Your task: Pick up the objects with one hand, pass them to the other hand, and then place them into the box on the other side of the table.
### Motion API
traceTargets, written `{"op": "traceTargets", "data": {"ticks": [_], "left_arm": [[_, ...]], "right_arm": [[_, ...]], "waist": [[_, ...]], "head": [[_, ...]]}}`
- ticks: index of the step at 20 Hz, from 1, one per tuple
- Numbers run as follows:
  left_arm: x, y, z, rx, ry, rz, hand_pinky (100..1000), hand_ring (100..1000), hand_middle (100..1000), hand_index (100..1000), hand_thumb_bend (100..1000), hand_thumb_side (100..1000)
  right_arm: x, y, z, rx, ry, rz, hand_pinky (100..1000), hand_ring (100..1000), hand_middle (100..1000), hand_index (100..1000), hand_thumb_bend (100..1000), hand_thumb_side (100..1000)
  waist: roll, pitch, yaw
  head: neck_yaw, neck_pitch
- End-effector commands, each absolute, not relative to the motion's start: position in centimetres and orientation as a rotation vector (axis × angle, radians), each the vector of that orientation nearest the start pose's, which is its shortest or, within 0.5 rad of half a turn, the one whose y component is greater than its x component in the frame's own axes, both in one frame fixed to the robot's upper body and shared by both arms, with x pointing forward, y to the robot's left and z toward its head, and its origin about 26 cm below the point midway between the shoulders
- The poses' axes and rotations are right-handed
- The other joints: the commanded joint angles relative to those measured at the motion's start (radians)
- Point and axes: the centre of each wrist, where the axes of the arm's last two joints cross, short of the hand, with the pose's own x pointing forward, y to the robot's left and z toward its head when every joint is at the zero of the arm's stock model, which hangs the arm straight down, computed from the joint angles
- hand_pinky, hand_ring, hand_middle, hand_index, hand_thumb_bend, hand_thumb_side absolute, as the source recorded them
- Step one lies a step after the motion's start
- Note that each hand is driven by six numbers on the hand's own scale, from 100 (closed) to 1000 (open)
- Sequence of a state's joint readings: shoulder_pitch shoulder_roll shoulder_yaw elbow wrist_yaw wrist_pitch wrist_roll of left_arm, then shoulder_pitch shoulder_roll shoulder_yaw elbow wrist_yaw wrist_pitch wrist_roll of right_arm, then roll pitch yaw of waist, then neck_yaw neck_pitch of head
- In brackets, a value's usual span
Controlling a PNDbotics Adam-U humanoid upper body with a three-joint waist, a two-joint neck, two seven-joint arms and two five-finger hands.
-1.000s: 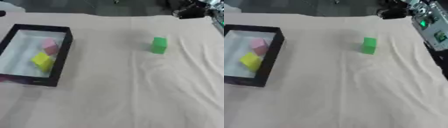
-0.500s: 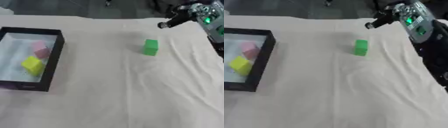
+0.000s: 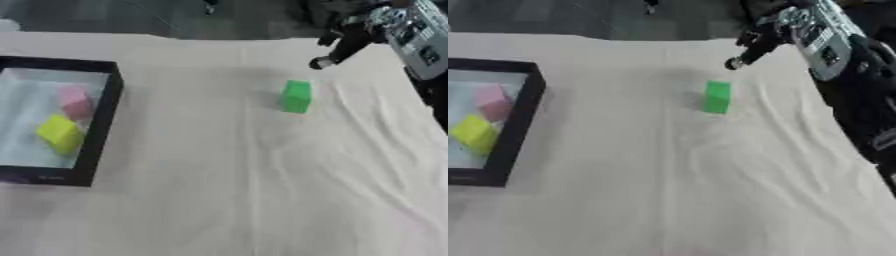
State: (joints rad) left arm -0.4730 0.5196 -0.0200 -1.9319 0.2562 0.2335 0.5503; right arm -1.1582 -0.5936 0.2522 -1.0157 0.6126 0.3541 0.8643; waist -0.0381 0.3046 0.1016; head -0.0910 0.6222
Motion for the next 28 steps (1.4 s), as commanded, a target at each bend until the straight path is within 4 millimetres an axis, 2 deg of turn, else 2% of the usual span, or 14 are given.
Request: {"op": "traceTargets", "data": {"ticks": [1, 7, 14, 18, 28], "left_arm": [[31.8, 27.4, 26.0, 0.391, -2.179, 0.151, 742, 822, 863, 899, 131, 772], [31.8, 27.4, 26.1, 0.393, -2.166, 0.165, 741, 820, 861, 898, 128, 773], [31.8, 27.2, 26.1, 0.384, -2.154, 0.159, 740, 815, 853, 892, 124, 772], [31.8, 27.3, 26.2, 0.387, -2.154, 0.159, 739, 815, 853, 893, 124, 773], [31.7, 27.0, 26.4, 0.367, -2.160, 0.149, 739, 814, 851, 891, 122, 776]], "right_arm": [[47.0, -27.2, 33.9, -0.602, -1.067, 1.267, 950, 922, 907, 880, 393, 274], [47.3, -26.8, 33.0, -0.564, -1.054, 1.320, 959, 934, 911, 880, 400, 191], [47.9, -26.2, 32.0, -0.542, -1.032, 1.352, 966, 944, 922, 894, 413, 175], [48.1, -26.1, 31.8, -0.546, -1.025, 1.361, 969, 944, 917, 899, 406, 203], [48.3, -26.3, 31.2, -0.631, -0.971, 1.380, 982, 955, 929, 924, 470, 192]], "waist": [[-0.011, -0.016, 0.000], [-0.011, -0.014, 0.002], [-0.010, -0.008, 0.007], [-0.013, -0.004, 0.010], [-0.015, 0.007, 0.019]], "head": [[-0.006, 0.000], [-0.009, 0.003], [-0.011, 0.004], [-0.012, 0.005], [-0.012, 0.005]]}}
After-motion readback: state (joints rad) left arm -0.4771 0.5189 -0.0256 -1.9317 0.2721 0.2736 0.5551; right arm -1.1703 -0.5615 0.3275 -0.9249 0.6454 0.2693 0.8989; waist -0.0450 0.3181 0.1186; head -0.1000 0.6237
